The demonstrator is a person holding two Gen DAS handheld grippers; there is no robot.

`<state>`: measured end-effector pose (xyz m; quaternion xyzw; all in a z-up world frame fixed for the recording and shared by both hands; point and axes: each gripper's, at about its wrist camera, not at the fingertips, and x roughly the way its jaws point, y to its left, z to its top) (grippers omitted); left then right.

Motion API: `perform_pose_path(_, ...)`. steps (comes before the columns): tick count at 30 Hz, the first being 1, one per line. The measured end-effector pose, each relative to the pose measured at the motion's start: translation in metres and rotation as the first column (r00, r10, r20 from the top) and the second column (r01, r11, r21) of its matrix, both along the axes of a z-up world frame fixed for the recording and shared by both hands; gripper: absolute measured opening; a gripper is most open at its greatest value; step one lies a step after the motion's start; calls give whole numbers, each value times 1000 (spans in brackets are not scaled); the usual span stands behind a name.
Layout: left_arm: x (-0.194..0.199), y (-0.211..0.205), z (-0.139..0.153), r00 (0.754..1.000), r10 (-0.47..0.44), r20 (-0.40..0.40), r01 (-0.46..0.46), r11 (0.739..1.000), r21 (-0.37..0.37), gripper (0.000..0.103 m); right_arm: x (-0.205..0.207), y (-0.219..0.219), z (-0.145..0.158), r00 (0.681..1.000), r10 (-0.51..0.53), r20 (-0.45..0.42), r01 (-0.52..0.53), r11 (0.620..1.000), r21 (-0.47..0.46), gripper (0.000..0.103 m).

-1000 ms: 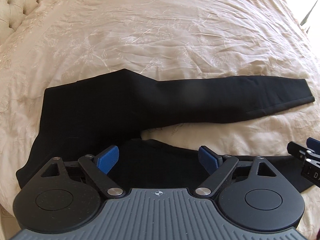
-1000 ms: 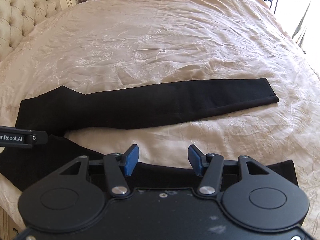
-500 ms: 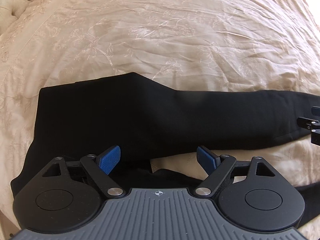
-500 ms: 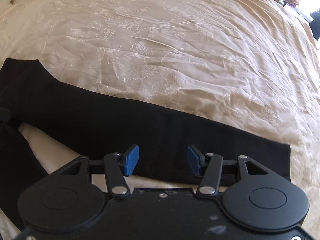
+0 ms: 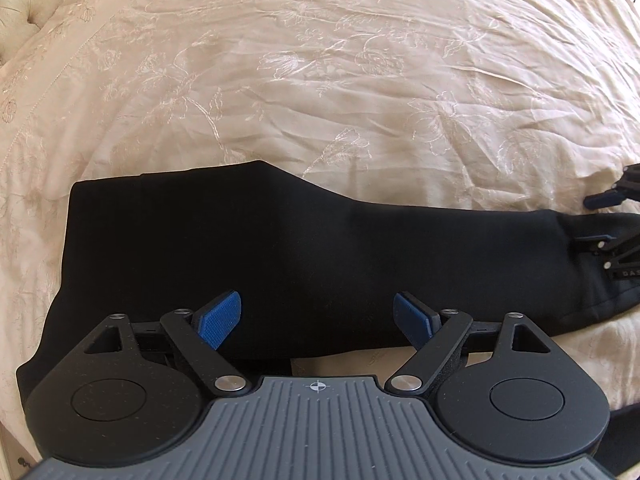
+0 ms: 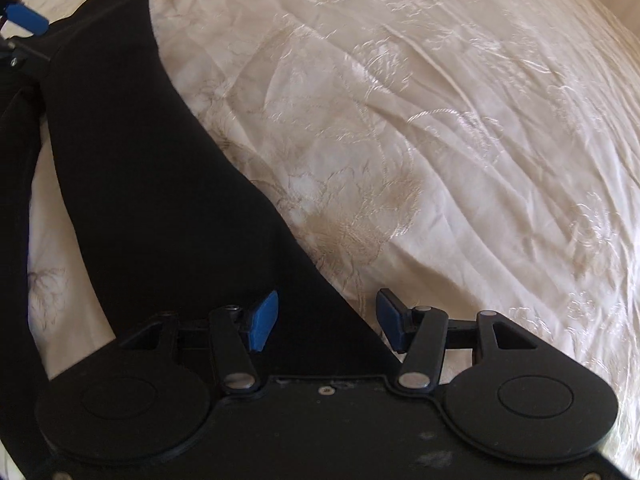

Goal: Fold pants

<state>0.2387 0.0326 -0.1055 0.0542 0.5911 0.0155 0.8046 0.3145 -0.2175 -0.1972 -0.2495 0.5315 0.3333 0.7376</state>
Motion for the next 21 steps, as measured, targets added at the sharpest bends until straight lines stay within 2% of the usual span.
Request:
perform_pose_path(2,2,-2,-1,1000,-9,5,9,1000,1,82,1,-2,-7,1000,-1,-26,1,1000,21,56)
perform_pose_path(4,3,-4,-1,1000,-19,9,19,1000,2,81,2,-6,-8,995,-67,-68,70,997,45,41)
perform_pose_path(5,4,-5,0,1000,-24,9,24,1000,-3,80,0,-7,-6,992,-96,-85,101,993,54,17)
perform_pose_path(6,6,-6,0,1000,-28,11,28,1000,-11,79,-4,-7,-4,990,-117,-73,120,992,39,7)
perform_pose_path(13,17,-13,8,997,-66,47,68,996,-52,77,-81,6,40,987,-140,82,137,990,40,4)
perform_pose_path(17,27,-19,10,997,-63,41,68,989,-135,77,-132,14,62,977,-184,109,179,982,53,4)
perform_pose_path(21,29,-27,3,998,-69,0,68,981,-184,77,-183,20,66,963,-255,92,250,966,67,4)
